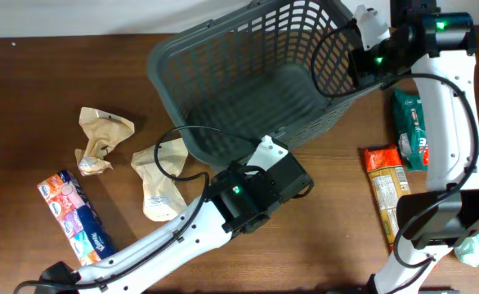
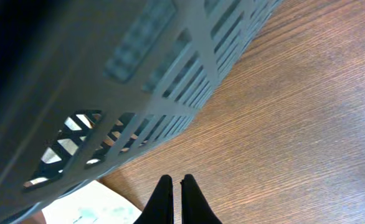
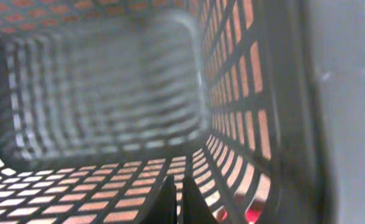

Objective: Pack container

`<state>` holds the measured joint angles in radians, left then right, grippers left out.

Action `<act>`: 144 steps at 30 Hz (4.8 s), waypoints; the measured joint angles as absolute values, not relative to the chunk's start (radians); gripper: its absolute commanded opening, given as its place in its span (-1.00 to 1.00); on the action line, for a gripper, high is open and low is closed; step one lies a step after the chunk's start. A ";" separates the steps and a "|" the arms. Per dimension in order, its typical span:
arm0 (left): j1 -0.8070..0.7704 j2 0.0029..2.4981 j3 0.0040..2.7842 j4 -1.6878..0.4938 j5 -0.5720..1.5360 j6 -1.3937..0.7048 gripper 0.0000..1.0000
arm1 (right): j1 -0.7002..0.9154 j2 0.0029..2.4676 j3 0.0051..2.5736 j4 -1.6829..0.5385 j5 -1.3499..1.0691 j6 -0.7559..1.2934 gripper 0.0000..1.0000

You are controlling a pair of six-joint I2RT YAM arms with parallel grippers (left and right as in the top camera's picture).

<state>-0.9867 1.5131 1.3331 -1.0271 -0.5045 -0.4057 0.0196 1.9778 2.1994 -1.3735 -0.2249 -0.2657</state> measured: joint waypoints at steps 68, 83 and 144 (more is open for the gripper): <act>-0.678 1.508 1.333 -0.915 -0.536 -0.170 0.96 | 0.047 1.978 2.203 -1.448 -0.210 -0.200 0.73; -0.691 1.087 1.494 -1.052 -0.655 -0.168 0.99 | 0.047 1.983 2.558 -1.355 -0.388 -0.184 0.98; 0.115 1.679 1.537 -0.829 -0.234 -0.160 0.99 | -0.835 1.602 1.174 -0.733 -0.278 -0.197 0.98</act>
<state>0.1146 1.6794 1.5372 -0.8291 -0.2344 -0.1596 -0.8352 1.6024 1.1744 -0.7330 -0.2779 -0.1974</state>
